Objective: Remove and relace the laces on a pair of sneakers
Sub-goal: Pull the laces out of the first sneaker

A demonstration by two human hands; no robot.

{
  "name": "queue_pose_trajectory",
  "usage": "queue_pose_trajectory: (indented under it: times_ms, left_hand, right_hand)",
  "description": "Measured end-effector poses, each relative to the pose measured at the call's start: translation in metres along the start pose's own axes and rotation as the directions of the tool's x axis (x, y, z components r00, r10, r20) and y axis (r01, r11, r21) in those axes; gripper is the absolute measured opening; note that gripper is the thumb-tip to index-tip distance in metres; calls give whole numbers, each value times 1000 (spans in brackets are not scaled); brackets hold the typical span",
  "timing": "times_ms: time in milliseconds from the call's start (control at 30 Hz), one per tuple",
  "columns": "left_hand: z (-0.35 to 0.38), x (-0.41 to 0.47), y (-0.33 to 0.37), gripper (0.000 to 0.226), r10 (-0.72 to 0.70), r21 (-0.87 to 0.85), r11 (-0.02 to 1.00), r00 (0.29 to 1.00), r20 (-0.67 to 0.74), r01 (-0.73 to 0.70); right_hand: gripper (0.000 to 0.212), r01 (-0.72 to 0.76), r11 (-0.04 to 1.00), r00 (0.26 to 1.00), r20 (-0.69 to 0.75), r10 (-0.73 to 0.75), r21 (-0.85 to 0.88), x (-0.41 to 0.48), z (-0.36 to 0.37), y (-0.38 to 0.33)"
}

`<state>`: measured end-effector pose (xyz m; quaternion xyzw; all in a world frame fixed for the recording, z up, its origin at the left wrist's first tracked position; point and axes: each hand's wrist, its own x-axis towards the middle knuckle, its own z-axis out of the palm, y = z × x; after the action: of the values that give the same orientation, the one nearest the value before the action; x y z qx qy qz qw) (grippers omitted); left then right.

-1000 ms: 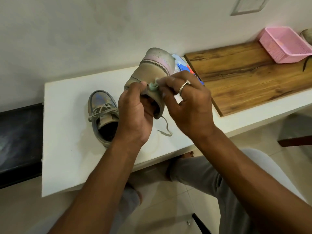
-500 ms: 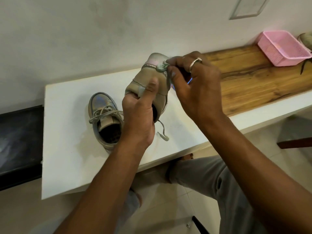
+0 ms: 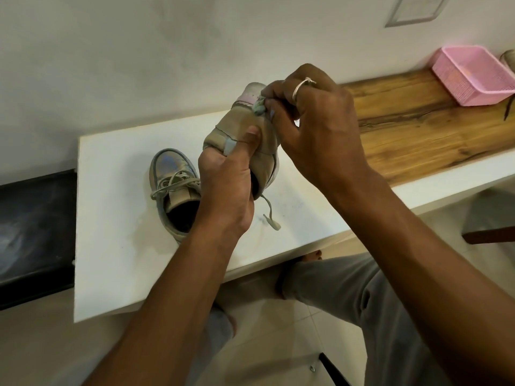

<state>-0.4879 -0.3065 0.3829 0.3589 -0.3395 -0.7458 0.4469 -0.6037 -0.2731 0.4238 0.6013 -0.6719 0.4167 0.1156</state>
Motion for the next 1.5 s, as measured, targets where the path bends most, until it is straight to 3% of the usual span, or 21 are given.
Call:
queue_pose_trajectory:
  times_ms: [267, 567, 833, 1033, 1167, 1367, 1500]
  left_hand:
    - [1, -3, -3, 40, -4, -30, 1000, 1000, -9, 4]
    - [5, -8, -5, 36, -22, -102, 995, 1000, -13, 21]
    - [-7, 4, 8, 39, -24, -216, 976, 1000, -3, 23]
    - [-8, 3, 10, 49, -69, -217, 973, 996, 52, 79]
    - [-6, 3, 10, 50, -77, -242, 966, 995, 71, 92]
    - [-14, 4, 12, 50, -94, -255, 960, 992, 88, 114]
    - [-14, 3, 12, 50, -86, -304, 946, 992, 96, 112]
  right_hand:
    - [18, -24, 1000, 999, -35, 25, 16, -6, 3, 0]
    - [12, -123, 980, 958, -238, 158, 157, -39, 15, 0]
    - [14, -242, 937, 955, -111, 276, 251, -65, 37, -3]
    - [13, -148, 947, 967, -158, 199, 285, -50, 36, -10]
    - [14, -211, 934, 953, -152, 262, 288, -46, 34, 1]
    - [14, -60, 965, 996, -43, 74, 256, -62, 37, -5]
    - [12, -167, 957, 976, -100, 195, 238, -58, 39, -1]
